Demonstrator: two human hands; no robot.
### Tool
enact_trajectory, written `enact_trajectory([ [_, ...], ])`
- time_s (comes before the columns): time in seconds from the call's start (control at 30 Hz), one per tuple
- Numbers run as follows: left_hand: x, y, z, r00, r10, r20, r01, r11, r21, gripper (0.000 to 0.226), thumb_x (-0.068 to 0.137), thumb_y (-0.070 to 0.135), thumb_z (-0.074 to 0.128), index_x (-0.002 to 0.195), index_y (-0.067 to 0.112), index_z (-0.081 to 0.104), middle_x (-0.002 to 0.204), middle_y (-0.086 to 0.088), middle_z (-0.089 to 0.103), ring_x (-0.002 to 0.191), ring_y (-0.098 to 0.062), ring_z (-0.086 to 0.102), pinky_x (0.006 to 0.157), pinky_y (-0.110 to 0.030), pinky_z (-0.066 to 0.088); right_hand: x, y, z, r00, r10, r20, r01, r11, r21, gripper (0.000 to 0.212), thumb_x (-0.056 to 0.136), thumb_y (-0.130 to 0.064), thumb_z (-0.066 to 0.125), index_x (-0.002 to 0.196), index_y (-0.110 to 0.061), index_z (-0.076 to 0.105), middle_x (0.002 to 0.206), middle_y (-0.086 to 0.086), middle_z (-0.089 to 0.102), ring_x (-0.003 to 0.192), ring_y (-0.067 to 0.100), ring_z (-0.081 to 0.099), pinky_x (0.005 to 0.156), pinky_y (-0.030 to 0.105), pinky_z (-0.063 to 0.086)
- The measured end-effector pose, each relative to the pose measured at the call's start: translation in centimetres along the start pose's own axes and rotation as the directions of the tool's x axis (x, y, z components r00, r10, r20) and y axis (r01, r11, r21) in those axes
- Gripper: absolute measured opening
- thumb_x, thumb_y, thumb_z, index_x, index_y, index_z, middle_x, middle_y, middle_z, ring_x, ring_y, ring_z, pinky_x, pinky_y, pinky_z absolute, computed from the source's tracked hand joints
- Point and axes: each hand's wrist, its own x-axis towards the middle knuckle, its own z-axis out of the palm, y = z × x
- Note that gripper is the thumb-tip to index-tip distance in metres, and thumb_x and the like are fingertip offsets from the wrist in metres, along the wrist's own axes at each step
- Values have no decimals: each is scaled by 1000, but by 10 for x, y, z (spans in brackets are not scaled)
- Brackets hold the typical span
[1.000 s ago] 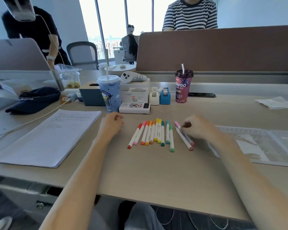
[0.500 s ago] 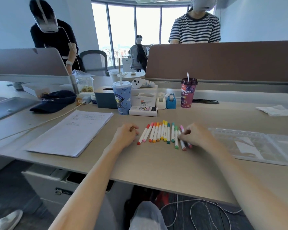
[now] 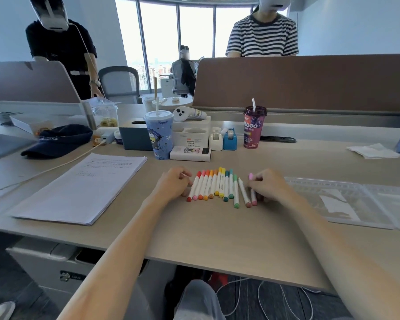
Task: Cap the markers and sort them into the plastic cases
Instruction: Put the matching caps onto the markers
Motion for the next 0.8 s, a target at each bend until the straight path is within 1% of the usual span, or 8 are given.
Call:
enact_trajectory([
  [0.07,2,0,1,1000,-3,-2,3,1000,8,21,93,14,47,104,27,60,94,8,69,60,-8,65,69,-25,53,-1,4,-4,1000,14,1,-14,996,90,30,98,-27,52,87,-5,69,67,9,67,53,18,59,47,24,50],
  [0.13,3,0,2,1000,2,-13,-2,1000,11,21,93,14,47,103,27,60,95,8,69,62,-11,66,72,-27,54,-4,6,-7,1000,21,-9,-20,992,125,27,98,-26,52,91,-5,69,72,10,69,54,17,60,46,23,49],
  [0.27,3,2,6,1000,11,-26,-10,1000,26,22,94,14,45,102,28,60,95,5,69,67,-13,67,82,-33,55,-4,10,-9,1000,10,-4,-10,991,137,19,97,-18,53,89,-8,68,79,13,70,59,18,63,45,23,50],
  [0.4,2,5,5,1000,9,-17,-8,1000,30,22,93,13,46,104,27,60,96,5,69,67,-12,68,80,-31,55,-3,9,-8,998,-17,65,8,990,141,13,97,-14,55,101,-10,66,86,7,69,70,16,67,48,23,52],
  [0.5,2,6,4,1000,6,-4,-6,1000,22,23,92,13,46,103,29,59,94,4,70,70,-13,69,84,-35,56,-6,6,-6,996,-29,86,16,990,143,16,97,-12,55,108,-12,66,89,8,69,72,17,66,51,24,54],
  [0.6,2,6,6,1000,11,-5,-11,999,46,24,93,13,46,105,28,60,94,3,68,76,-14,67,83,-34,55,-11,7,-2,997,-47,54,37,985,167,19,97,-15,56,113,-12,66,87,7,68,70,16,65,52,25,55],
  [0.7,4,5,10,998,56,-28,-53,992,115,22,96,19,46,108,28,61,101,5,61,86,-14,63,80,-30,52,-17,9,5,996,-87,4,86,985,148,20,99,-22,54,113,-17,66,78,3,68,55,12,62,54,29,57],
  [0.8,6,5,14,994,97,-49,-86,978,190,23,96,22,45,109,30,63,101,6,60,93,-13,58,78,-29,48,-26,8,9,991,-121,-51,127,983,135,26,100,-21,50,122,-19,64,96,2,68,57,9,58,52,20,52],
])
